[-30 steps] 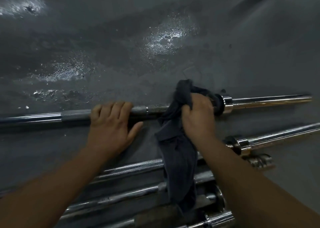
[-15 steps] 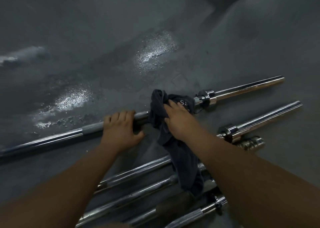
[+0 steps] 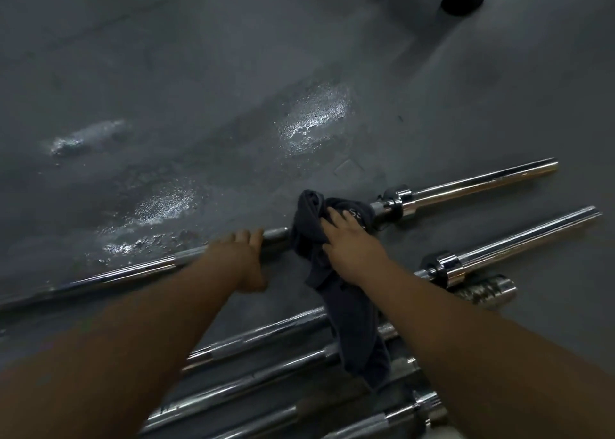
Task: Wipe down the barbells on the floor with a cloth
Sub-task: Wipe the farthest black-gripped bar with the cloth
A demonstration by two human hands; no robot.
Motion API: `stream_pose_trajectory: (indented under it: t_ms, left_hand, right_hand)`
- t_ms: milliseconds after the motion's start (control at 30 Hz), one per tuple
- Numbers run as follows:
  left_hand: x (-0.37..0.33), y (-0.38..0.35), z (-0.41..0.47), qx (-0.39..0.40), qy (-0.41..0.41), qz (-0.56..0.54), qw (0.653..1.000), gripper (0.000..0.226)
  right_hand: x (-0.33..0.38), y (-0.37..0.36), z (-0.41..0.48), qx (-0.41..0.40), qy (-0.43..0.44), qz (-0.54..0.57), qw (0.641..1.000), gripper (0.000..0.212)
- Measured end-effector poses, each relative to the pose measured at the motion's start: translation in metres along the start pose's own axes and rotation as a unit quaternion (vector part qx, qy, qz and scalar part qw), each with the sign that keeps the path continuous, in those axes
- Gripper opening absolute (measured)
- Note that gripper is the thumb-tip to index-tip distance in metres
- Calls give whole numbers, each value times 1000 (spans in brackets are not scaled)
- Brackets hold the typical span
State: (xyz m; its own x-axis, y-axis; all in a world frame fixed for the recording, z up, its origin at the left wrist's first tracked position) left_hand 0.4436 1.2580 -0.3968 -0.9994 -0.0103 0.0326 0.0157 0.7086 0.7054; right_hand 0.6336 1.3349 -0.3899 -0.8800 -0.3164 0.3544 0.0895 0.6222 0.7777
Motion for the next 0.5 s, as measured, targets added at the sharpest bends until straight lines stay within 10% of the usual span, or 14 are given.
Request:
stream_pose_trajectory:
  t_ms: [267, 500]
  left_hand:
    - [-3, -24, 5, -91, 105, -75, 987, 110]
    - [10, -4, 30, -133, 134, -92, 978, 83]
  right_hand:
    - [-38, 17, -2, -242, -122, 160, 949, 57]
    - [-26, 19, 29, -234, -91, 183, 950, 45]
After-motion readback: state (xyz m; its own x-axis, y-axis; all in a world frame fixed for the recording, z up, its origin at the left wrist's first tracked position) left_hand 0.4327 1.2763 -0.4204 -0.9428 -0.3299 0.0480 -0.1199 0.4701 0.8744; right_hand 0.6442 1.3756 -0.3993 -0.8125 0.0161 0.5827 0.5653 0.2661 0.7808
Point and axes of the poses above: each hand's wrist, its own z-axis towards the middle knuckle, its own y-axis out of the back of the hand, x = y × z, the point moved 6 cm from there along z, towards the middle knuckle, and after that the axes turned 9 degrees about z, right-handed, at the moved point
